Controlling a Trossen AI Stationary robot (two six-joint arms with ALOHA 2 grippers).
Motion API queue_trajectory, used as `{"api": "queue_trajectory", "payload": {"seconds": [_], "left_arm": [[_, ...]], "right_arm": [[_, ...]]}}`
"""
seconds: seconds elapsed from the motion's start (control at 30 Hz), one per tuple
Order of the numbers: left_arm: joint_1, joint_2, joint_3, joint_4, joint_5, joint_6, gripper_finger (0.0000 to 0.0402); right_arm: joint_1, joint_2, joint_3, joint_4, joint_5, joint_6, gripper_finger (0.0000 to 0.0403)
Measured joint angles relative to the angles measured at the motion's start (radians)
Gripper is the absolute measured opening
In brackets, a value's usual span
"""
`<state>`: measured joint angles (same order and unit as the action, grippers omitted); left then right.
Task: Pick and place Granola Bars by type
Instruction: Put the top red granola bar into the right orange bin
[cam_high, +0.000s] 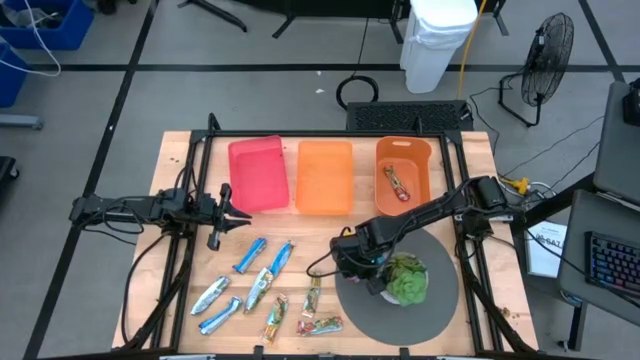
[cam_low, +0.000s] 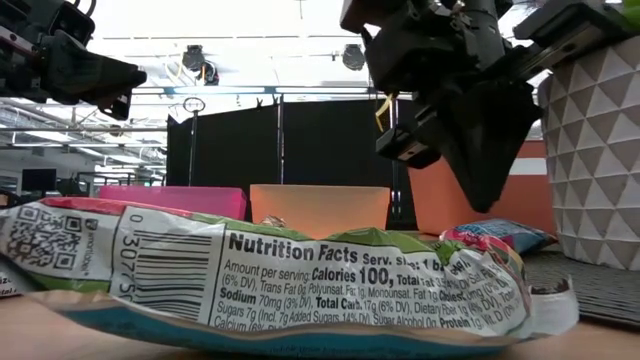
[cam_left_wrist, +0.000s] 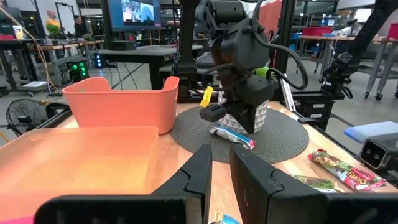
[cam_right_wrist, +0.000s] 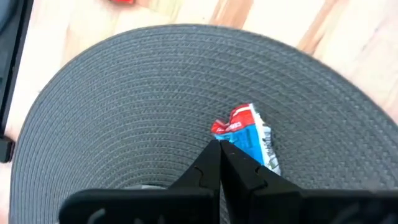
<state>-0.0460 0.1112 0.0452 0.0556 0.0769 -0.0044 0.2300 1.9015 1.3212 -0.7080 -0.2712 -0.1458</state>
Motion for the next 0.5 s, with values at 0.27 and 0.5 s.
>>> {"api": "queue_trajectory", "payload": {"seconds": [0.27,0.5], "left_arm": [[0.000,0.000,0.000,0.000,0.000,0.000,0.0063],[0.000,0.000,0.000,0.000,0.000,0.000,0.0063]], "right_arm": [[0.001,0.002,-0.002,-0.033,-0.020,0.001,0.0000],[0.002,-0.050,-0.006,-0.022,0.019,-0.012,0.0000]]}}
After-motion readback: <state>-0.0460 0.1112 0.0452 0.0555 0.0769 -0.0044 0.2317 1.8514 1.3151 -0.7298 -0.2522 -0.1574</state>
